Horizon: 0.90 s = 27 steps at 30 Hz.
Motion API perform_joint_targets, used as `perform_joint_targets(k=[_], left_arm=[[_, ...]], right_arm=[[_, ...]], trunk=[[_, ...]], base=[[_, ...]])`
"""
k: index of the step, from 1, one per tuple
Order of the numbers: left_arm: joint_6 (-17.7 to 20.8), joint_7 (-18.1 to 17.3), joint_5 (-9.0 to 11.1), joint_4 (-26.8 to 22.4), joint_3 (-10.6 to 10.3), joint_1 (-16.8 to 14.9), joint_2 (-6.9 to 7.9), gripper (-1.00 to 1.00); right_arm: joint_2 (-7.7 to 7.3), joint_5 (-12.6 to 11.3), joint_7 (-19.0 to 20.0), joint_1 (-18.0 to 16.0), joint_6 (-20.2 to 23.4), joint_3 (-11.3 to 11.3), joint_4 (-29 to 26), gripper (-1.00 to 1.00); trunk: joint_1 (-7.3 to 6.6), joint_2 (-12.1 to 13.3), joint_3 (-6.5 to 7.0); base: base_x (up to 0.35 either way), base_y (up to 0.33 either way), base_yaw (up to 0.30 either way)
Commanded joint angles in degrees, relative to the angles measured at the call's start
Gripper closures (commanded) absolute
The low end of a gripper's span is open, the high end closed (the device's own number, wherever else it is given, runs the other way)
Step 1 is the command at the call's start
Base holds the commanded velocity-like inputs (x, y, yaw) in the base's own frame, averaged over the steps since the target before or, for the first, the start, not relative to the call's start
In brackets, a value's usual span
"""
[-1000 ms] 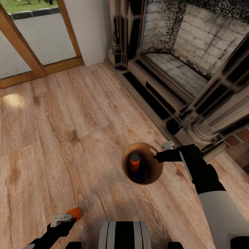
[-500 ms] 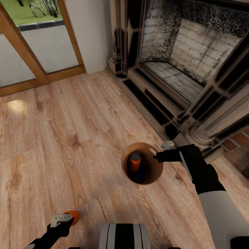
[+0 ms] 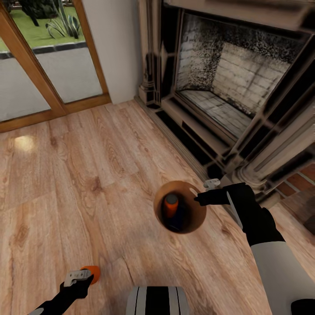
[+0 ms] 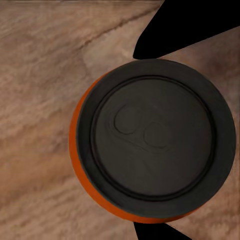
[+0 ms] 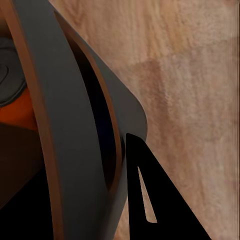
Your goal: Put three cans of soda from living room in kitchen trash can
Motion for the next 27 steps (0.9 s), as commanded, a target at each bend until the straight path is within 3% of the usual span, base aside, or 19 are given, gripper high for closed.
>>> perform_joint_targets(k=[1,6,10,13,14,18,19,21,22,25,26,27], left_arm=[[0.13,-0.04,0.04,-0.18,0.03,0.02,0.01,1.0],[2.66,-0.36,0.39,-5.01,0.22,0.07,0.11,1.0],[9.25,-2.31,0.53,-12.4,1.18,-0.01,0.42,1.0],[13.92,-3.36,0.56,-18.14,3.36,-0.07,0.8,1.0],[17.96,-3.8,0.55,-22.34,5.37,-0.18,1.01,1.0],[27.51,-4.41,0.55,-29.52,8.69,-0.7,2.09,1.0],[31.89,-4.76,0.58,-31.96,9.63,-1.94,3.37,1.0],[36.09,-5.1,0.6,-33.49,10.25,-4.33,4.83,1.0],[40.7,-5.36,0.62,-34.41,10.64,-7.46,6.01,1.0],[47.85,-5.84,0.63,-35.15,10.91,-13.14,7.11,1.0],[51.42,-6.44,0.55,-35.42,10.86,-17.1,7.62,1.0],[52.71,-6.82,0.51,-35.52,10.79,-18.94,7.83,1.0]], right_arm=[[0.09,-1.69,0.17,0.0,0.55,0.07,0.0,1.0],[0.43,-1.7,0.12,0.02,0.55,0.39,0.04,1.0],[0.59,-1.74,0.1,0.0,0.55,0.6,0.06,1.0],[0.63,-1.77,0.1,0.0,0.55,0.63,0.1,1.0],[0.64,-1.81,0.1,-0.01,0.55,0.66,0.11,1.0],[0.69,-1.86,0.1,-0.01,0.55,0.72,0.24,1.0],[0.76,-1.9,0.1,-0.01,0.55,0.73,0.38,1.0],[0.83,-1.93,0.1,-0.03,0.55,0.76,0.47,1.0],[0.88,-1.95,0.1,-0.06,0.55,0.79,0.55,1.0],[0.91,-1.96,0.1,-0.11,0.55,0.77,0.87,1.0],[0.92,-1.97,0.1,-0.16,0.55,0.77,1.41,1.0],[0.92,-1.97,0.1,-0.18,0.55,0.76,1.82,1.0]], trunk=[[-0.03,0.01,0.23],[-0.15,0.08,1.34],[-1.03,1.67,2.06],[-1.69,2.88,2.6],[-1.91,3.28,2.78],[-2.78,4.88,3.49],[-3.0,5.28,3.67],[-3.44,6.09,4.03],[-3.66,6.49,4.21],[-4.32,7.69,4.75],[-4.54,8.09,4.93],[-4.76,8.49,5.11]], base=[[0.0,0.0,0.0],[0.0,0.0,0.0],[0.0,0.0,0.0],[0.0,0.0,0.0],[0.0,0.0,0.0],[0.0,0.0,0.0],[0.0,0.0,0.0],[0.0,0.0,0.0],[0.0,0.0,0.0],[0.0,0.0,0.0],[0.0,0.0,0.0],[0.0,0.0,0.0]])
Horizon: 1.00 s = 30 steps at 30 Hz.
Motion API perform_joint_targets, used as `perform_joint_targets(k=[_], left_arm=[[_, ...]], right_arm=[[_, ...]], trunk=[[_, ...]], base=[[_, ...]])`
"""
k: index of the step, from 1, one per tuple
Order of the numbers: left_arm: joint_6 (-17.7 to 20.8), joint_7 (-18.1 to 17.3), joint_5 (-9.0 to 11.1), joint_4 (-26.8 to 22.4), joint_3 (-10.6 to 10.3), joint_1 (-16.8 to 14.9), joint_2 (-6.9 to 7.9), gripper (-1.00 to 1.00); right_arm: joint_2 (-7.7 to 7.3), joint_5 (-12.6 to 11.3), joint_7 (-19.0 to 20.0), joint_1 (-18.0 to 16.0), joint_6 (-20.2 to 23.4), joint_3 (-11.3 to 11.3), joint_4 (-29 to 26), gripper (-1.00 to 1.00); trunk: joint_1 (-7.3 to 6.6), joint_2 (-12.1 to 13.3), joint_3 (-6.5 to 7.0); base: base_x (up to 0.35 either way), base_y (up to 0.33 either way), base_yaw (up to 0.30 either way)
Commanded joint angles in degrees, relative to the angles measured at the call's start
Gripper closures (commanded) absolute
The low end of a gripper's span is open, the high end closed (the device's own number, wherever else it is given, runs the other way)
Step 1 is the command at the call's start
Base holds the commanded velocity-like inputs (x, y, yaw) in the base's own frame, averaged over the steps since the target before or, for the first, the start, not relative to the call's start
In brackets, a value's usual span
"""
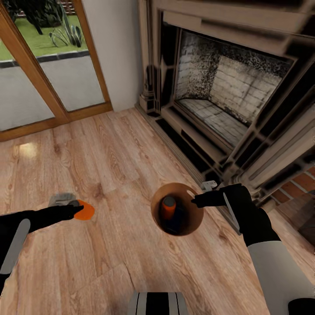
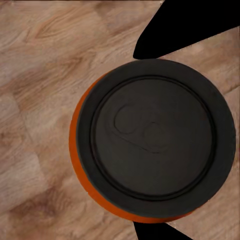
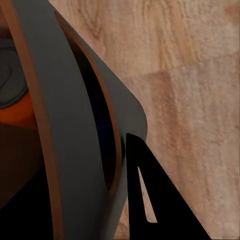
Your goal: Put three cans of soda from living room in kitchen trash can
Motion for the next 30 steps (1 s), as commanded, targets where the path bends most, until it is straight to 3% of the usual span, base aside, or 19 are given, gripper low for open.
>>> perform_joint_targets(k=[1,3,7,10,11,14,19,23,30], left_arm=[[1.02,-0.42,-0.68,-0.06,-0.06,-1.7,0.21,1.0],[1.94,-1.44,-0.69,0.2,-0.17,-5.63,0.73,1.0],[1.94,-5.04,0.38,4.06,-0.24,-9.34,1.19,1.0],[1.94,-10.14,0.93,7.61,-0.3,-11.13,1.35,1.0],[1.94,-14.14,1.06,8.97,-0.33,-11.81,1.41,1.0],[1.94,-17.67,1.04,9.33,-0.89,-12.35,1.43,1.0],[1.94,-19.29,1.09,8.49,-3.09,-13.82,1.46,1.0],[1.94,-20.35,1.18,7.61,-3.53,-14.33,1.55,1.0],[1.94,-26.83,1.25,7.18,-3.7,-14.59,2.63,1.0]], right_arm=[[0.01,-1.37,0.11,-0.05,0.32,-0.01,0.47,1.0],[0.02,-1.37,0.13,-0.2,0.32,-0.03,2.13,1.0],[0.13,-1.37,0.11,-0.47,0.32,-0.08,5.42,1.0],[0.78,-1.34,0.02,-1.54,0.32,-0.09,8.68,1.0],[1.14,-1.31,-0.16,-3.35,0.32,-0.14,12.3,1.0],[1.44,-1.31,-2.22,-6.87,0.32,-0.19,19.57,1.0],[1.72,-1.52,-6.22,-12.32,0.32,-0.26,29.92,1.0],[1.72,-1.54,-6.73,-13.43,0.32,-0.38,31.88,1.0],[1.87,-1.56,-6.94,-13.88,0.32,-0.44,32.54,1.0]], trunk=[[-0.23,0.41,0.18],[-0.67,1.22,0.54],[-1.54,2.82,1.26],[-2.2,4.02,1.8],[-2.42,4.43,1.98],[-3.08,5.63,2.52],[-4.18,7.63,3.41],[-5.06,9.24,4.13],[-6.6,12.05,5.39]], base=[[0.0,0.0,0.0],[0.0,0.0,0.0],[0.0,0.0,0.0],[0.0,0.0,0.0],[0.0,0.0,0.0],[0.0,0.0,0.0],[0.0,0.0,0.0],[0.0,0.0,0.0],[0.0,0.0,0.0]])
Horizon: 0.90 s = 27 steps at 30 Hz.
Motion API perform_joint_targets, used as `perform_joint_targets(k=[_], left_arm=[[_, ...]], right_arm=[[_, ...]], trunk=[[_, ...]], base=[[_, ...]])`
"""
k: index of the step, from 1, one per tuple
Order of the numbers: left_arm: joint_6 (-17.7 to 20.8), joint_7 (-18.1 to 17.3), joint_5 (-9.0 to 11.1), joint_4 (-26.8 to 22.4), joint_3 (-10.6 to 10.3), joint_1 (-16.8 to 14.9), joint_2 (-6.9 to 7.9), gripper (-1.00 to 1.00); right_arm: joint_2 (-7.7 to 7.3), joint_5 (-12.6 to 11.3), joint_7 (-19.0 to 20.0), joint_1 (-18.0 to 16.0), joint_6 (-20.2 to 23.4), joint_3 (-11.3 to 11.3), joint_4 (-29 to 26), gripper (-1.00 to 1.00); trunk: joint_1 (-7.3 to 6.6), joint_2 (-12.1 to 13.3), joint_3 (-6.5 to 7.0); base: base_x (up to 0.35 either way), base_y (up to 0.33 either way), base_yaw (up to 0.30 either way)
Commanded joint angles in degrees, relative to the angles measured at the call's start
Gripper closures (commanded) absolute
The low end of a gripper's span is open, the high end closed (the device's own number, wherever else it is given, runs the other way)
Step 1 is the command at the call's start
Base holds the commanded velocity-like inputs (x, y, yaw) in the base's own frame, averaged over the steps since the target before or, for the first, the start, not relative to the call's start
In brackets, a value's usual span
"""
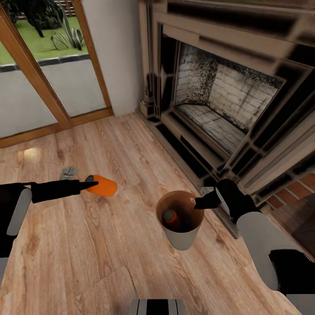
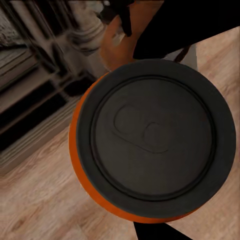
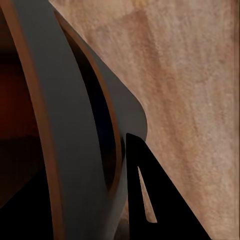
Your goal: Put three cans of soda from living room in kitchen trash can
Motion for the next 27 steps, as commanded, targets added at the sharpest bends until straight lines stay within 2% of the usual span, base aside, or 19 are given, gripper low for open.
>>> perform_joint_targets(k=[1,3,5,6,11,12,14,15,18,20,23,26,27], left_arm=[[0.0,-0.98,-0.16,0.01,0.0,0.01,0.03,1.0],[0.0,-6.5,-0.2,0.0,-0.01,-0.01,0.14,1.0],[0.0,-9.57,-0.23,-0.04,-0.01,-0.02,0.22,1.0],[0.0,-12.29,-0.25,-0.08,-0.01,0.0,0.35,1.0],[0.0,-18.42,-0.21,-0.07,-0.01,-0.01,0.56,1.0],[0.0,-21.52,-0.16,-0.11,-0.01,0.0,0.63,1.0],[0.0,-23.73,-0.17,-0.13,-0.01,0.01,0.63,1.0],[0.0,-25.57,-0.18,-0.16,-0.04,0.05,0.55,1.0],[0.0,-27.57,-0.2,-0.16,-0.54,0.09,0.37,1.0],[0.0,-28.05,-0.24,-0.16,-1.98,0.06,0.23,1.0],[0.0,-28.13,-0.3,-0.14,-5.87,0.03,0.06,1.0],[0.0,-25.87,-0.34,-0.06,-8.48,0.03,-0.12,1.0],[0.0,-24.0,-0.35,0.05,-9.75,0.03,-0.43,1.0]], right_arm=[[0.08,-1.53,0.15,-0.01,0.39,-0.03,0.01,1.0],[0.44,-1.48,0.12,-0.02,0.39,0.01,0.02,1.0],[0.54,-1.47,0.11,-0.03,0.39,0.02,0.05,1.0],[0.63,-1.46,0.11,-0.03,0.39,0.01,0.07,1.0],[1.16,-1.45,0.1,-0.03,0.39,0.03,0.59,1.0],[1.49,-1.43,0.1,-0.03,0.39,0.03,1.21,1.0],[1.96,-1.4,0.08,-0.03,0.39,0.03,1.63,1.0],[2.69,-1.37,0.04,-0.03,0.39,0.07,2.07,1.0],[4.27,-1.29,-0.77,-0.03,0.39,0.17,2.68,1.0],[5.48,-1.26,-2.58,-0.03,0.39,0.23,2.91,1.0],[7.39,-1.27,-4.94,-0.03,0.39,0.28,3.1,1.0],[8.52,-1.28,-5.77,-0.03,0.39,0.29,3.17,1.0],[8.84,-1.28,-5.93,-0.03,0.39,0.29,3.18,1.0]], trunk=[[-0.23,0.42,0.19],[-0.67,1.22,0.55],[-1.1,2.02,0.9],[-1.32,2.42,1.08],[-2.42,4.43,1.98],[-2.64,4.83,2.16],[-3.08,5.63,2.52],[-3.3,6.03,2.7],[-3.3,6.03,2.7],[-3.3,6.03,2.7],[-3.3,6.03,2.7],[-3.3,6.03,2.7],[-3.3,6.03,2.7]], base=[[0.0,0.0,0.0],[0.0,0.0,0.0],[0.0,0.0,0.0],[0.0,0.0,0.0],[0.0,0.0,0.0],[0.0,0.0,0.0],[0.0,0.0,0.0],[0.0,0.0,0.0],[0.0,0.0,0.0],[0.0,0.0,0.0],[0.0,0.0,0.0],[0.0,0.0,0.0],[0.0,0.0,0.0]])
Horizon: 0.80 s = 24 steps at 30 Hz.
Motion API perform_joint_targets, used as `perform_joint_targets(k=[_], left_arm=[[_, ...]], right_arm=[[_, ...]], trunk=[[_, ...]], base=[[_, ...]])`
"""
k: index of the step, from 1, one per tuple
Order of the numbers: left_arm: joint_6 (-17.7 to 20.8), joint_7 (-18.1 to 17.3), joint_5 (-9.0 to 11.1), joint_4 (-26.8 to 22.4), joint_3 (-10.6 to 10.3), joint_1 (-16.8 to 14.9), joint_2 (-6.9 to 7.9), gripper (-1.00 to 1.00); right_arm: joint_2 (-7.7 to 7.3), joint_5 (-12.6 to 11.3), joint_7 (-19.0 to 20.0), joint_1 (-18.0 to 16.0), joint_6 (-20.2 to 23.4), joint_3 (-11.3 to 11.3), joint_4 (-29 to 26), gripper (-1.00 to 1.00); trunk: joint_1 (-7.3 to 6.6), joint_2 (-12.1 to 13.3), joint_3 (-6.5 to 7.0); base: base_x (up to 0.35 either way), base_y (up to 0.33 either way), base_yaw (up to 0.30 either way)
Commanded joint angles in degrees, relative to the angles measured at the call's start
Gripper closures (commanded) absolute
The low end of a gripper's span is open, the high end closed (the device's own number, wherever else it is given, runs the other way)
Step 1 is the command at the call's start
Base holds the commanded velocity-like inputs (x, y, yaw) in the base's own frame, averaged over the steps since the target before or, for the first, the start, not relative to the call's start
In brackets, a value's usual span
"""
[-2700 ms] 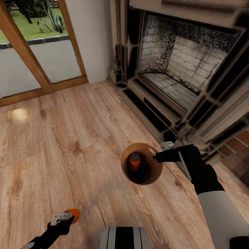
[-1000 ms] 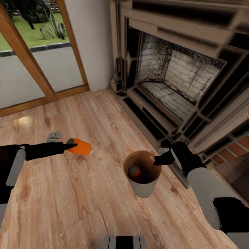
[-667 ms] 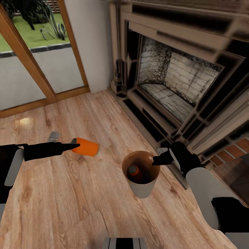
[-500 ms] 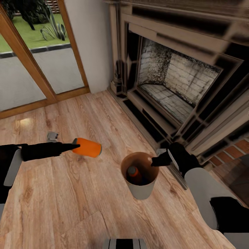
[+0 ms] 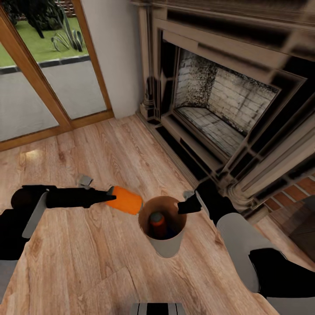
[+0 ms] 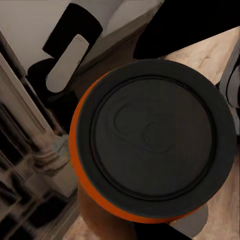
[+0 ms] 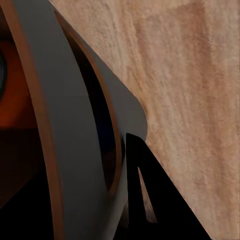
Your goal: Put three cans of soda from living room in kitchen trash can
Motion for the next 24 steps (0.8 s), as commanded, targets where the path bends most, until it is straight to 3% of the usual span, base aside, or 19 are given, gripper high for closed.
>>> perform_joint_targets(k=[1,3,4,6,18,20,24], left_arm=[[0.11,2.15,0.19,0.16,-1.83,0.0,-0.52,1.0],[0.11,3.97,0.16,0.28,-3.7,-0.01,-1.1,1.0],[0.11,5.69,0.16,0.38,-5.62,-0.03,-1.75,1.0],[0.11,6.8,0.22,0.44,-6.82,-0.07,-2.21,1.0],[0.11,7.8,0.01,0.5,-8.88,-0.09,-6.09,1.0],[0.11,8.97,-0.03,0.58,-9.1,-0.09,-6.82,1.0],[0.11,15.18,-0.07,0.68,-10.56,-0.09,-8.33,1.0]], right_arm=[[0.22,-1.02,-0.05,-0.01,0.21,-0.03,0.02,1.0],[0.38,-1.02,-0.12,-0.01,0.21,-0.03,0.02,1.0],[0.53,-1.02,-0.18,-0.01,0.21,-0.03,0.02,1.0],[0.61,-1.01,-0.19,-0.01,0.21,-0.03,0.03,1.0],[2.15,-1.02,-0.32,-0.01,0.21,0.06,0.0,1.0],[2.42,-1.02,-0.32,-0.01,0.21,0.06,-0.03,1.0],[2.64,-1.01,-0.33,-0.01,0.21,0.12,-0.1,1.0]], trunk=[[-0.01,0.0,0.01],[-0.01,0.0,0.01],[-0.01,0.0,0.01],[-0.01,0.0,0.01],[-0.01,0.0,0.01],[-0.01,0.0,0.01],[-0.01,0.0,0.01]], base=[[0.0,0.0,0.0],[0.0,0.0,0.0],[0.0,0.0,0.0],[0.0,0.0,0.0],[0.0,0.0,0.0],[0.0,0.0,0.0],[0.0,0.0,0.0]])
